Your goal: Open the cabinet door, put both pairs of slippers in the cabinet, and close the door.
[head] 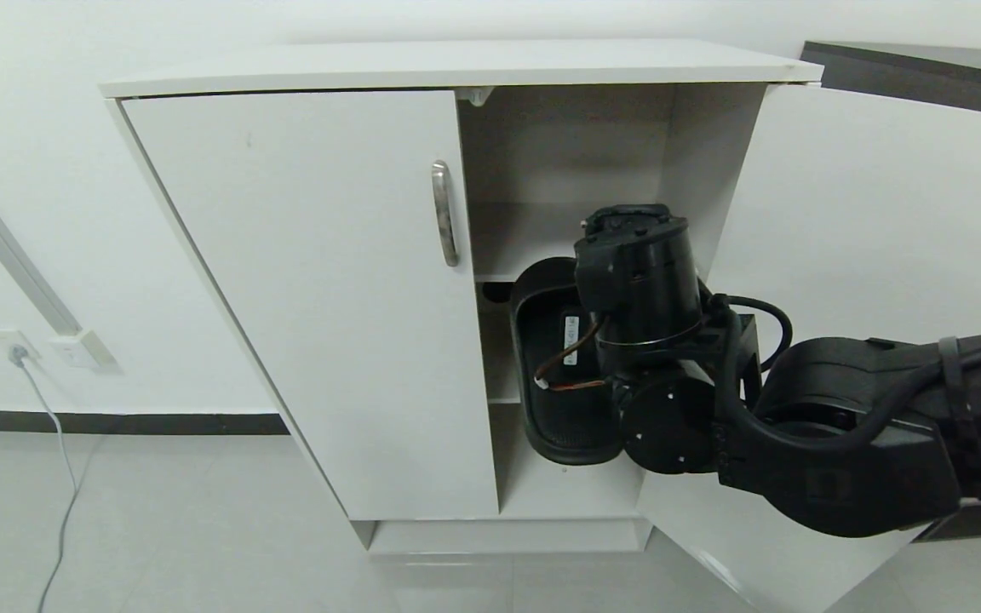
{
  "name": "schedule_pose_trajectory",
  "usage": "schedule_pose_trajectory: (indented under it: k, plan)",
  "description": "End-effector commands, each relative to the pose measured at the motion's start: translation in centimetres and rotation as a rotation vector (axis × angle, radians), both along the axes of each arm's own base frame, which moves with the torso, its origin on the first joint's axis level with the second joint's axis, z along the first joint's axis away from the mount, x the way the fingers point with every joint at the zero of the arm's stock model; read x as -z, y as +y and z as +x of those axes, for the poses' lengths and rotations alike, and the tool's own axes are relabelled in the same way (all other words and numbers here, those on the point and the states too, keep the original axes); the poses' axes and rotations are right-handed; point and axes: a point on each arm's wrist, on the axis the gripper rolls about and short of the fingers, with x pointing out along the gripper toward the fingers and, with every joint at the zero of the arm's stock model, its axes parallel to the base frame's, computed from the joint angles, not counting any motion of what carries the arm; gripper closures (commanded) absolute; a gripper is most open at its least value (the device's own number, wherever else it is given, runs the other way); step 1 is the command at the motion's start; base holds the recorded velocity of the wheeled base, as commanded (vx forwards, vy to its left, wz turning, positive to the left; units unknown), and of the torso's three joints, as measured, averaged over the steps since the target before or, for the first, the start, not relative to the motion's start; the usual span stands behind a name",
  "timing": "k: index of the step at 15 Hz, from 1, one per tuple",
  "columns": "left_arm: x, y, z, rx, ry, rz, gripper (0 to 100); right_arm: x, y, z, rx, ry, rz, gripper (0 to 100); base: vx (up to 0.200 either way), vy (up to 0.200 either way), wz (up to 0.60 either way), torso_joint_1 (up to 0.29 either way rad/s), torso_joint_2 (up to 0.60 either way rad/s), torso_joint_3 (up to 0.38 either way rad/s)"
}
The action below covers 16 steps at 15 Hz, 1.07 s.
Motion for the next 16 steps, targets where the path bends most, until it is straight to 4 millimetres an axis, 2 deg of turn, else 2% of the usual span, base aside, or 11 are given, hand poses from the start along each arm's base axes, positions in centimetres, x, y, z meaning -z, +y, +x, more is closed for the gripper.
schedule_pose_trajectory:
  k: [1, 11, 16]
  plan:
    - [0.0, 0.0, 0.0, 0.0, 0.001, -0.002, 100, -0.3, -0.1, -0.1, -0.002, -0.005, 0.006, 100, 0.0, 0.0, 0.0, 0.0, 0.0, 0.0]
    - [0.0, 0.0, 0.0, 0.0, -0.001, 0.0, 100, -0.2, 0.0, -0.1, -0.004, -0.002, -0.004, 100, 0.2, 0.0, 0.0, 0.003, 0.0, 0.0]
    - [0.0, 0.0, 0.0, 0.0, -0.001, 0.0, 100, 0.3, 0.3, 0.9, 0.004, 0.003, -0.015, 100, 0.0, 0.0, 0.0, 0.0, 0.0, 0.0]
